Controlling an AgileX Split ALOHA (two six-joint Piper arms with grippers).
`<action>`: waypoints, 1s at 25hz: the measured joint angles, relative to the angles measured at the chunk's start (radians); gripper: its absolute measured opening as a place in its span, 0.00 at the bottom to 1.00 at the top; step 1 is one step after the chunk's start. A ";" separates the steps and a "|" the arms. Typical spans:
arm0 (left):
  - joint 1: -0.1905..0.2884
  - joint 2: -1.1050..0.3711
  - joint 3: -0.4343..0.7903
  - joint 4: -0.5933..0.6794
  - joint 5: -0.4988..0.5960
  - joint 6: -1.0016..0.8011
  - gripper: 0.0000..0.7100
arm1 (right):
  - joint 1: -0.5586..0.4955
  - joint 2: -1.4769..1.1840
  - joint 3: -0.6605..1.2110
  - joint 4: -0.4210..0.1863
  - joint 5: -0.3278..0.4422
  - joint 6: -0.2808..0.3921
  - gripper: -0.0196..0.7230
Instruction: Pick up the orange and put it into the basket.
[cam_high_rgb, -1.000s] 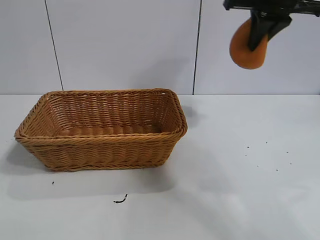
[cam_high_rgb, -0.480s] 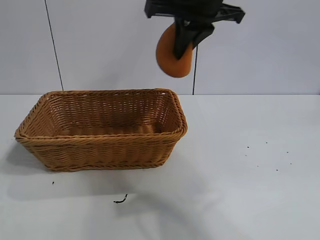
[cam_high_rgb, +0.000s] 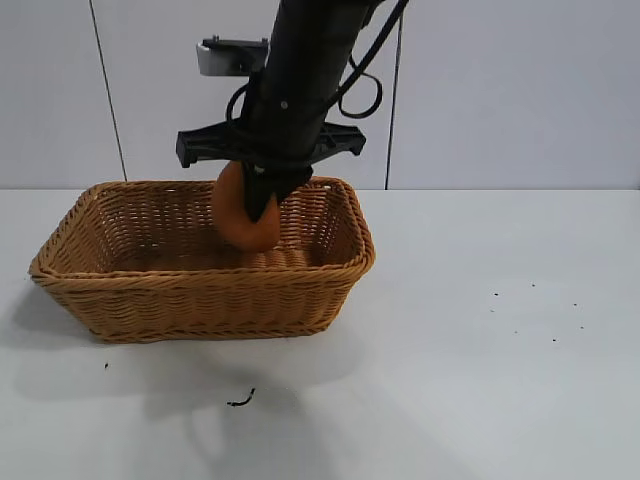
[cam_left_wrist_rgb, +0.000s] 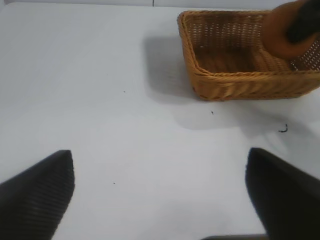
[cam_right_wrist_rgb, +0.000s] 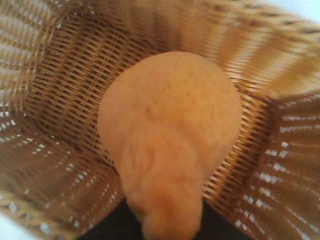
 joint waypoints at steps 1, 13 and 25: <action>0.000 0.000 0.000 0.000 0.000 0.000 0.94 | 0.000 0.000 -0.008 0.000 0.003 0.000 0.55; 0.000 0.000 0.000 0.000 0.000 0.000 0.94 | -0.026 -0.010 -0.294 -0.066 0.309 0.006 0.93; 0.000 0.000 0.000 0.000 0.000 0.000 0.94 | -0.407 -0.011 -0.303 -0.097 0.384 0.045 0.93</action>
